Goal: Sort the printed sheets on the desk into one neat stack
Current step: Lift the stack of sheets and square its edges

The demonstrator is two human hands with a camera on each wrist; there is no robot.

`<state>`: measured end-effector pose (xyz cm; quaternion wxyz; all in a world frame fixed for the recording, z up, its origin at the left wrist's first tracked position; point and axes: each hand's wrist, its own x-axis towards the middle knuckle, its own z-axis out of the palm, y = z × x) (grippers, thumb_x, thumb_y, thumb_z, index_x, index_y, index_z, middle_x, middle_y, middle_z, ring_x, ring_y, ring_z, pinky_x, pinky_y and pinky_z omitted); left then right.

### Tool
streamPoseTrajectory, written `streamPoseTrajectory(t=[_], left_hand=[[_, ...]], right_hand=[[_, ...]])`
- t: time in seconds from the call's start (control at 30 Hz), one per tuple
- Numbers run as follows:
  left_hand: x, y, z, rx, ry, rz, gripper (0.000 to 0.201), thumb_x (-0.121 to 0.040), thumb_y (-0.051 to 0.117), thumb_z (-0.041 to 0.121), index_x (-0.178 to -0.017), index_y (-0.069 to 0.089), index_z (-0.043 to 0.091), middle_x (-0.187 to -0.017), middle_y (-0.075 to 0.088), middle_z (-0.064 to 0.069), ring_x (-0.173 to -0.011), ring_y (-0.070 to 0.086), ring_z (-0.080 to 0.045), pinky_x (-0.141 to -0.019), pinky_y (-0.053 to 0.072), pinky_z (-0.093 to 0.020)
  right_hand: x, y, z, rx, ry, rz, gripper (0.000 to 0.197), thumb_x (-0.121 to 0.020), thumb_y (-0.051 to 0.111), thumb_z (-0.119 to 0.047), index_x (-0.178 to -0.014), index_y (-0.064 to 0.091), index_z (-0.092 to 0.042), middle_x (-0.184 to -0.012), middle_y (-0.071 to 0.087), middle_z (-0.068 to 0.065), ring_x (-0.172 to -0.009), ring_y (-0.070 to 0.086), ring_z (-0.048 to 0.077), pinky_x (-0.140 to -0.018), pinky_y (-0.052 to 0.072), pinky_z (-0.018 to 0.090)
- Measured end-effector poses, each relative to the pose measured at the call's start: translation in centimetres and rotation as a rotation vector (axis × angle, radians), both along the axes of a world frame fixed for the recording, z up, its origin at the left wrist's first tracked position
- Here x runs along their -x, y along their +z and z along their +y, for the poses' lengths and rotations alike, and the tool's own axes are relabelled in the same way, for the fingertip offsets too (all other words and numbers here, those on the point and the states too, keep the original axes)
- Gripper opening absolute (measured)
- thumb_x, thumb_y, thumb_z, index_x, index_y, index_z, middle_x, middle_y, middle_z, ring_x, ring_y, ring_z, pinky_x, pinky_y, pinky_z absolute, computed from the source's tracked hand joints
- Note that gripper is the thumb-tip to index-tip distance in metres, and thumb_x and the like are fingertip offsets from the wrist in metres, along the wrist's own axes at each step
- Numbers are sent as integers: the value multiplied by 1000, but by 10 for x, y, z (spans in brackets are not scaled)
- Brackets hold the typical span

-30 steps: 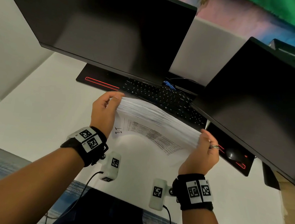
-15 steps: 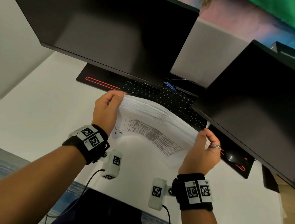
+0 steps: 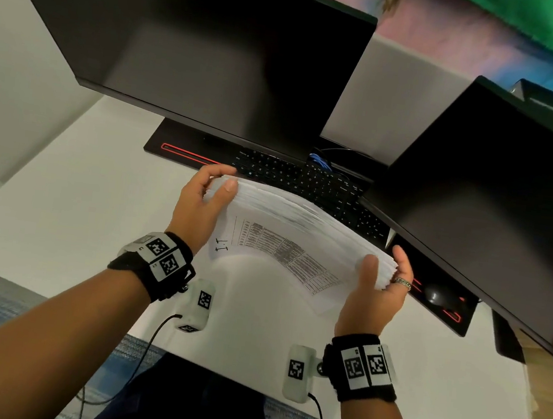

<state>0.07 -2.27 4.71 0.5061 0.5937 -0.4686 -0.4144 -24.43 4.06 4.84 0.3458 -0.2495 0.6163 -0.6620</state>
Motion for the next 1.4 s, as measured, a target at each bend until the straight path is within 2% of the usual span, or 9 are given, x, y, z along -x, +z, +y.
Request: streamPoseTrajectory(t=[0.1,0.27,0.43,0.63,0.8,0.93,1.1,1.23,1.4], left_hand=[[-12,-2,2,-71,-132,-19,50,-79,81,13,-122,56,23,-108,61,6,-85,66,4,-68,58,-19],[-18,4,2,-47,-139,-171,20,-74,84,16,-84,67,14,-81,69,4,-68,63,2,-63,53,-19],[-32,1,18,-77,-448,-168,64,-56,96,16,-109,62,29,-110,66,12,-100,64,-2,-78,55,-17],[-28,-8,28,-89,-404,-36,54,-62,92,8,-101,63,31,-102,65,6,-94,66,-10,-69,62,-31],[-28,-5,30,-34,-291,43,47,-66,83,38,-107,61,31,-103,64,12,-93,63,-10,-74,58,-26],[-14,0,37,50,-192,44,43,-81,63,45,-111,61,15,-103,63,10,-87,62,1,-71,50,-13],[-8,0,42,101,-109,18,24,-94,54,22,-114,60,11,-109,68,3,-93,63,2,-75,49,-10],[-5,1,42,109,-71,21,25,-99,49,20,-115,64,10,-115,72,1,-103,64,-7,-85,49,-14],[-4,3,39,95,-40,41,25,-101,47,16,-115,68,14,-119,72,1,-113,64,-16,-98,49,-28]], right_hand=[[13,-7,5,-58,136,-16,81,-72,82,-1,-139,44,-25,-117,58,-4,-95,66,7,-72,57,18],[22,0,1,-138,210,20,35,-70,84,1,-94,67,-19,-93,72,-1,-88,72,16,-67,57,17],[32,1,7,-89,321,54,61,-65,82,13,-108,61,-24,-100,65,-4,-84,69,1,-71,58,20],[31,-2,4,-142,394,72,80,-61,86,11,-118,57,-38,-115,58,2,-103,61,18,-73,57,19],[26,6,5,-55,277,-24,59,-78,75,5,-128,59,-21,-105,63,-1,-89,67,8,-71,57,20],[17,4,6,-73,162,-19,31,-82,68,-24,-112,67,-31,-119,63,11,-111,62,31,-94,54,49],[12,9,2,-37,84,-2,17,-95,58,-15,-108,67,-22,-103,63,-3,-93,62,1,-82,51,19],[10,8,1,-42,-11,1,25,-97,53,-8,-113,68,-18,-108,63,-11,-120,55,15,-106,42,32],[8,9,0,-57,-67,5,25,-97,52,-8,-116,67,-18,-82,63,-22,-84,59,-4,-91,47,21]])
